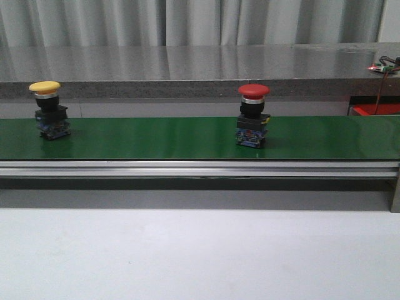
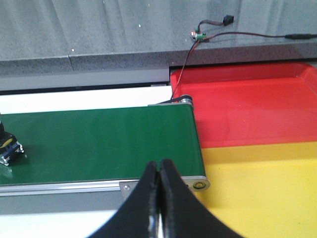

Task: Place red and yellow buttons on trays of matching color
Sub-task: 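Grasp the red button at the belt's end with the right gripper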

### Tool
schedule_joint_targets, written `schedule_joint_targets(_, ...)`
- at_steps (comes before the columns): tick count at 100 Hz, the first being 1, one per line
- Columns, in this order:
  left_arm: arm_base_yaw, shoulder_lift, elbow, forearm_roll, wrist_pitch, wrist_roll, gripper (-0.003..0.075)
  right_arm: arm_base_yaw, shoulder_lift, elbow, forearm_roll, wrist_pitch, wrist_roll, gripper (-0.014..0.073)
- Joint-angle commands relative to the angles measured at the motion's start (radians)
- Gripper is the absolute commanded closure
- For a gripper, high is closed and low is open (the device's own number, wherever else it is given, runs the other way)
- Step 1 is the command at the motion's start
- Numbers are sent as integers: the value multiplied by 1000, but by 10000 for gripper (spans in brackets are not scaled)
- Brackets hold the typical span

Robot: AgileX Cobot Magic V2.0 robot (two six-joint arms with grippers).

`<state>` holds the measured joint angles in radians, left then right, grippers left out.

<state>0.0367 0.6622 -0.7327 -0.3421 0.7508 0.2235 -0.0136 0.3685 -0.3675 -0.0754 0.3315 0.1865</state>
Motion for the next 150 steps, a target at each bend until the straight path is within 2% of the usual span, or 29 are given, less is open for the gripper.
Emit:
schedule_joint_targets(1, -9, -29, -17, -31, -71, 0, 739, -4, 63, -89, -14, -34, -13, 666)
schedule_joint_targets(38, -9, -71, -6, -31, -80, 0, 739, 98, 389, -434, -8, 217, -49, 664)
schedule_joint_targets(45, -9, -71, -6, -31, -80, 0, 739, 120, 456, -511, -7, 291, -52, 631)
schedule_joint_targets(50, -9, -71, -6, -31, -80, 0, 739, 139, 506, -563, -7, 334, -54, 567)
schedule_joint_targets(55, -9, -71, -6, -31, -80, 0, 739, 157, 560, -620, -7, 369, -55, 466)
schedule_joint_targets(67, -9, -71, -6, -31, -80, 0, 739, 201, 668, -726, -7, 425, -55, 118)
schedule_joint_targets(71, -9, -71, -6, -31, -80, 0, 739, 216, 699, -756, -7, 443, -55, 25)
schedule_joint_targets(78, -9, -71, -6, -31, -80, 0, 739, 236, 768, -821, -6, 491, -55, -48)
schedule_joint_targets(102, -9, -71, -6, -31, -80, 0, 739, 290, 974, -994, -1, 633, -55, -45)
schedule_joint_targets(127, -9, -71, -6, -31, -89, 0, 739, 293, 1150, -1126, 18, 771, -91, -45)
schedule_joint_targets(150, -9, -71, -6, -31, -89, 0, 739, 293, 1246, -1179, 75, 785, -112, -45)
